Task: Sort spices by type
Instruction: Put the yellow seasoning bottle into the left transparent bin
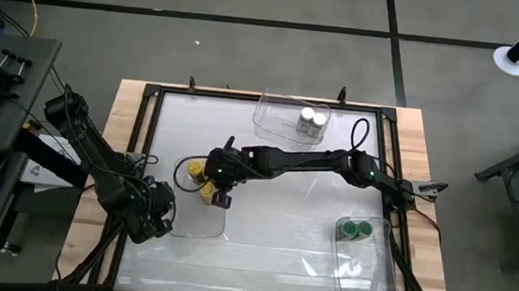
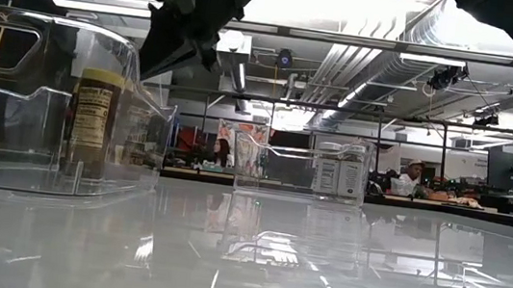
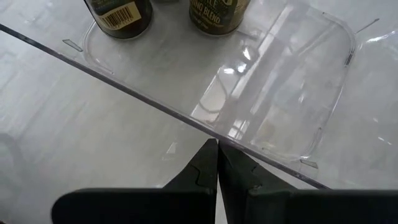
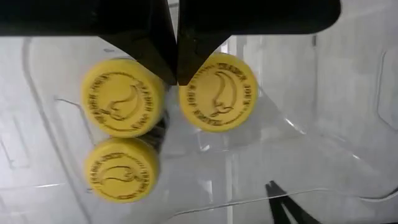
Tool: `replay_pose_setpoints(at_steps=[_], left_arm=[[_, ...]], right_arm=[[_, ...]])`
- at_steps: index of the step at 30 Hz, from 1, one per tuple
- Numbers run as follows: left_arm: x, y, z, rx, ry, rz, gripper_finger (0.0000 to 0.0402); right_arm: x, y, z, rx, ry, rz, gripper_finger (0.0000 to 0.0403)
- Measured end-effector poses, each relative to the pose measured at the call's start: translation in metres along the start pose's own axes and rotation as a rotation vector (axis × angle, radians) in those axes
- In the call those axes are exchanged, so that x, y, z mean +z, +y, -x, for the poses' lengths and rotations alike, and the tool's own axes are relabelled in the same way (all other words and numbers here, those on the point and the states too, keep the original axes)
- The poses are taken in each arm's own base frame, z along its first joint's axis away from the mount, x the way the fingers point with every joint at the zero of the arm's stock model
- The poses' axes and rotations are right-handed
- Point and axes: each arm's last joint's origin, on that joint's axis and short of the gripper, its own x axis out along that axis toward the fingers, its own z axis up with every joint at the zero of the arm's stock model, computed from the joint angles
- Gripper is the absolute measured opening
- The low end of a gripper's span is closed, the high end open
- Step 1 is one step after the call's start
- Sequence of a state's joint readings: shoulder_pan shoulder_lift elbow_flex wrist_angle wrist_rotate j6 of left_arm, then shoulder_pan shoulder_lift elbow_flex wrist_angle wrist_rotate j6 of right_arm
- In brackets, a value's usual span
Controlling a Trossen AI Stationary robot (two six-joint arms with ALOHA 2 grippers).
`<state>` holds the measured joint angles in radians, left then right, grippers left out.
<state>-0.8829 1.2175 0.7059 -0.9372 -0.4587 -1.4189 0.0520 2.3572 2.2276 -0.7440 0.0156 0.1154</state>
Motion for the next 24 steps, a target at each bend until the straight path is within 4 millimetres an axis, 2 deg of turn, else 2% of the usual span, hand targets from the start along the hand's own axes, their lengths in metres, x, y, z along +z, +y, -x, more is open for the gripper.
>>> replay_pose_setpoints(at_steps=[7,9,12,16,24], left_arm=[[0.0,0.0,0.0,0.0,-0.001,0.0,0.0],[0.0,0.0,0.0,0.0,-0.001,0.0,0.0],[0.0,0.0,0.0,0.0,-0.003,0.001,0.0],[0.0,0.0,0.0,0.001,-0.009,0.001,0.0],[0.0,0.0,0.0,0.002,-0.016,0.002,0.0]], right_arm=[[0.001,-0.008,0.017,0.001,0.07,0.015,0.0],[-0.003,-0.006,0.017,0.052,0.11,0.013,0.0],[-0.011,0.001,0.011,0.165,0.154,-0.007,0.0],[-0.023,0.015,-0.004,0.19,0.186,0.009,0.0],[-0.028,0.039,-0.025,0.217,0.053,-0.029,0.0]])
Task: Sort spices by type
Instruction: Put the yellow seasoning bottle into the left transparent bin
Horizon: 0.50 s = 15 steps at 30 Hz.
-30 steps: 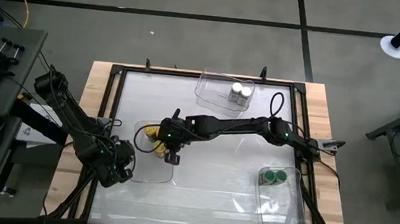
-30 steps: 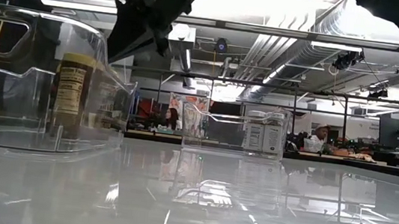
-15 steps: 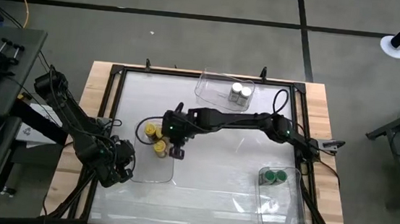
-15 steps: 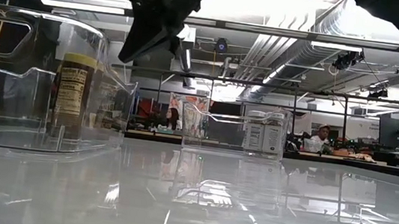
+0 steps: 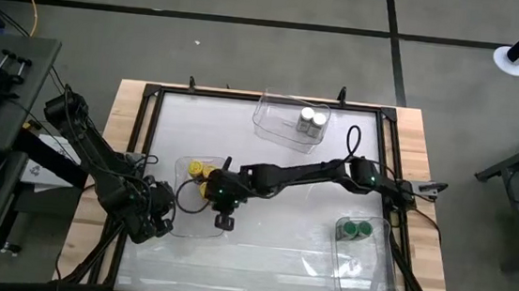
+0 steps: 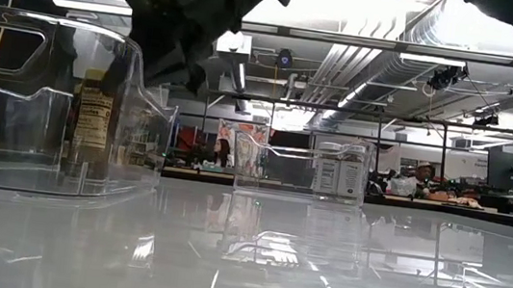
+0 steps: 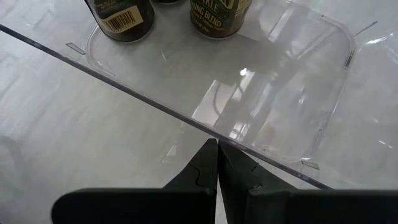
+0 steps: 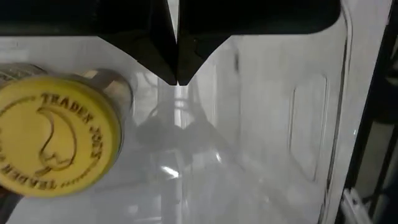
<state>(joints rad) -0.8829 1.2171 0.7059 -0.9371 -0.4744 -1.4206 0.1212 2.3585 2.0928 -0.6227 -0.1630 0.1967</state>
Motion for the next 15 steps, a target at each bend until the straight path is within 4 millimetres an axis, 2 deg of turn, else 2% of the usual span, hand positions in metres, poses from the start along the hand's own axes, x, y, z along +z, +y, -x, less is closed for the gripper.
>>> replay_pose_setpoints(at_steps=[8,15], left_arm=[[0.0,0.0,0.0,0.0,0.0,0.0,0.0],[0.0001,0.0,0.0,0.001,-0.003,0.0,0.0]], right_arm=[[-0.0005,-0.0034,-0.008,-0.131,-0.044,-0.001,0.0],[0.0049,-0.0084,-0.0074,-0.155,-0.097,-0.004,0.0]])
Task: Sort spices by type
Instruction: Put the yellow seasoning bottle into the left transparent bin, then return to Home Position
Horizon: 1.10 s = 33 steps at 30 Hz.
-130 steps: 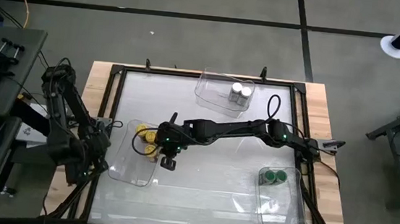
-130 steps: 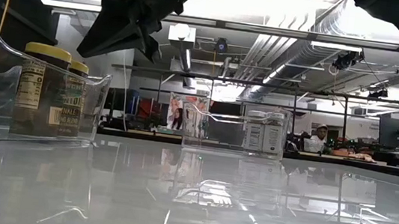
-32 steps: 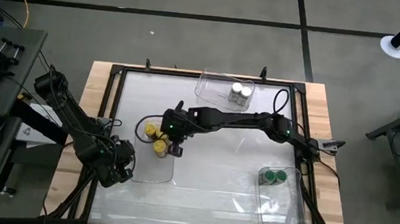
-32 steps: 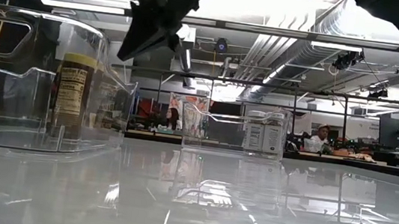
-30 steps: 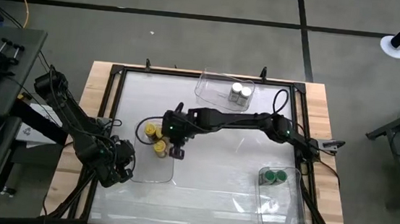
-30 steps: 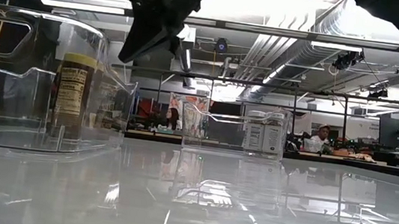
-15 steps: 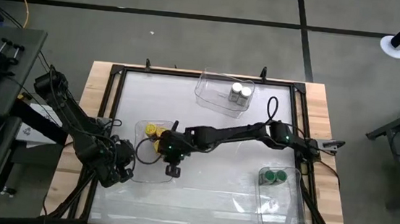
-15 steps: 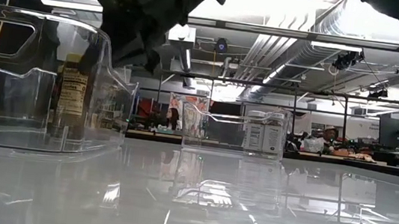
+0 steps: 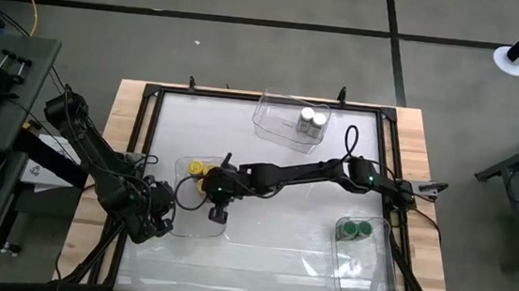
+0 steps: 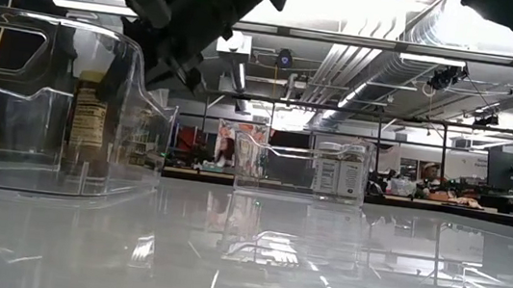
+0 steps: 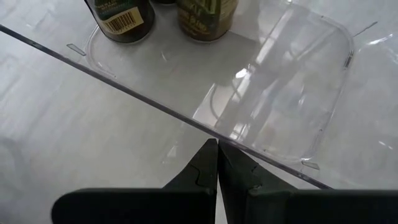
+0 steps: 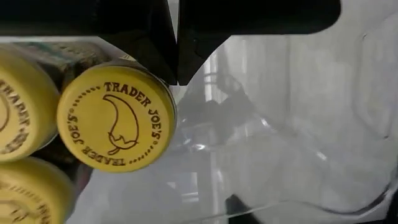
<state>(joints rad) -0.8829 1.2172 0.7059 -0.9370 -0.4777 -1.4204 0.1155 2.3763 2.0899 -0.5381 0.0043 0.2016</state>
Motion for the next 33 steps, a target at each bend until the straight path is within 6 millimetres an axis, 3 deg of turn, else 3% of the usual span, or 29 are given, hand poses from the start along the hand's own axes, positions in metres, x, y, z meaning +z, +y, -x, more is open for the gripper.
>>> replay_pose_setpoints(at_steps=[20,26,30,33], left_arm=[[0.0,0.0,0.0,0.001,-0.007,0.0,0.0],[0.004,0.002,0.008,-0.03,0.011,-0.034,0.0],[0.017,0.009,0.033,-0.106,-0.043,-0.071,0.0],[0.032,0.019,0.053,-0.175,-0.179,-0.075,0.0]], right_arm=[[0.008,-0.013,0.004,-0.133,-0.051,0.026,0.0],[0.025,-0.015,0.04,-0.137,-0.022,0.104,0.0],[0.031,-0.027,0.063,-0.13,0.025,0.133,0.0],[0.034,-0.036,0.081,-0.126,0.055,0.123,0.0]])
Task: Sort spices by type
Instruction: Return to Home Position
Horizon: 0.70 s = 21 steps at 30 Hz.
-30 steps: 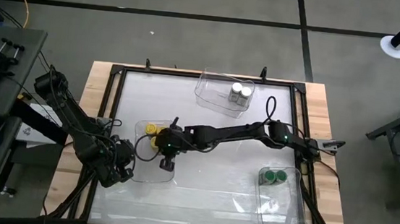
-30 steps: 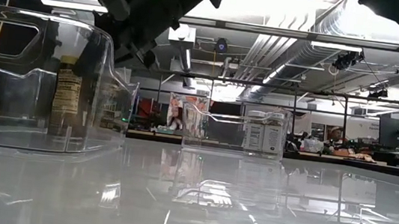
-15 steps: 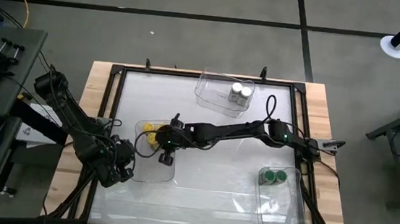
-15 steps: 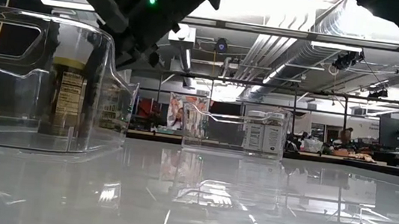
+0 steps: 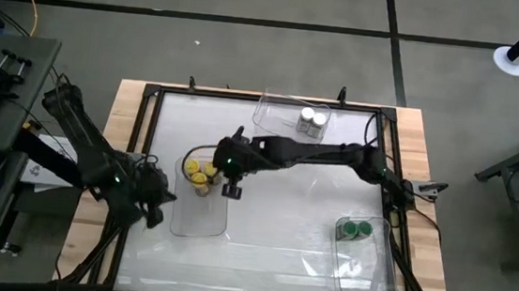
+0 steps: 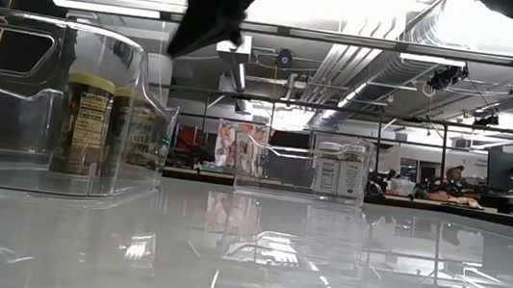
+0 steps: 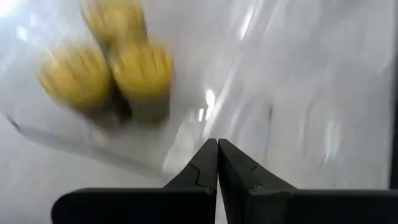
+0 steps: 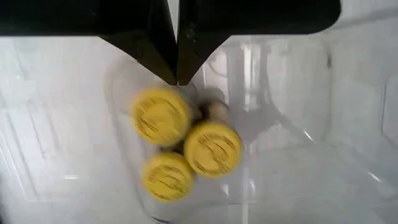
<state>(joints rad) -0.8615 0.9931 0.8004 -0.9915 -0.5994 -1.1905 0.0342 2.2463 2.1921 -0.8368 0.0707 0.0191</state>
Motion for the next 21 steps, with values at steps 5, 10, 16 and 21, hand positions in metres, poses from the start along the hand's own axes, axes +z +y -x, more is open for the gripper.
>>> replay_pose_setpoints(at_steps=[5,10,16,21], left_arm=[[0.029,0.02,0.02,-0.019,-0.256,0.0,0.0],[0.04,0.036,0.022,-0.06,-0.191,-0.088,0.0],[0.018,0.06,0.02,0.064,0.099,0.096,0.0],[-0.009,0.061,-0.006,0.051,0.264,0.188,0.0]], right_arm=[[-0.005,-0.017,0.029,-0.019,0.09,-0.007,0.0],[-0.019,-0.023,0.052,-0.026,0.237,0.0,0.0],[-0.05,-0.026,0.065,-0.054,0.364,-0.019,0.0],[-0.1,-0.026,0.082,-0.08,0.396,-0.143,0.0]])
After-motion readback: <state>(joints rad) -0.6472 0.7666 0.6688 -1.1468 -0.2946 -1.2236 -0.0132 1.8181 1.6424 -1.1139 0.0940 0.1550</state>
